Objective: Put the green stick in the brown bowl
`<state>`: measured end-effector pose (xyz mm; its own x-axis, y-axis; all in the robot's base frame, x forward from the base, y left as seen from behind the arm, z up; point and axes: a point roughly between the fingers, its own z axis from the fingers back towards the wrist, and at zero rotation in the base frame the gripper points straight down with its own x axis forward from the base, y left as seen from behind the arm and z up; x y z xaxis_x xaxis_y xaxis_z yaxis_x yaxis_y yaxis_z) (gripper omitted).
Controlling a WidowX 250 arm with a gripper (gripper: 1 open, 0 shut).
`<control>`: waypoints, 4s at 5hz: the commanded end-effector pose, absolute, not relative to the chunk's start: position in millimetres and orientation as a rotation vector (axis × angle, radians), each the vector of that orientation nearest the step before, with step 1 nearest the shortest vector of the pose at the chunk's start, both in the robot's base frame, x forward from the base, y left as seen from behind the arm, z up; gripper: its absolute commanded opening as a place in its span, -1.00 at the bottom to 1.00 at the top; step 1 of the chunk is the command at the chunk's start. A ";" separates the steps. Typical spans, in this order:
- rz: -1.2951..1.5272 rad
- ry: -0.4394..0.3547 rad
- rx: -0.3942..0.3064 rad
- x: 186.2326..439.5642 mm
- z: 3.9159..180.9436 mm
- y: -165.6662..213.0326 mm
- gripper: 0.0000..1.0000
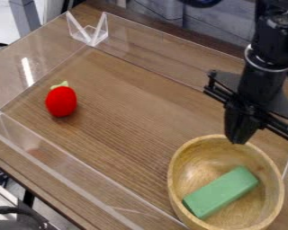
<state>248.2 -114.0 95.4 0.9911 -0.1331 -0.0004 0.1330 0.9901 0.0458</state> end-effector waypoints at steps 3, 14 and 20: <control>-0.131 -0.125 0.013 256.3 149.9 -89.1 1.00; -0.134 -0.292 -0.074 317.3 157.0 21.3 1.00; 0.005 -0.283 -0.049 303.5 125.6 27.9 1.00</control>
<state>300.0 26.3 110.5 0.9730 0.0089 0.2308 0.0034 0.9986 -0.0529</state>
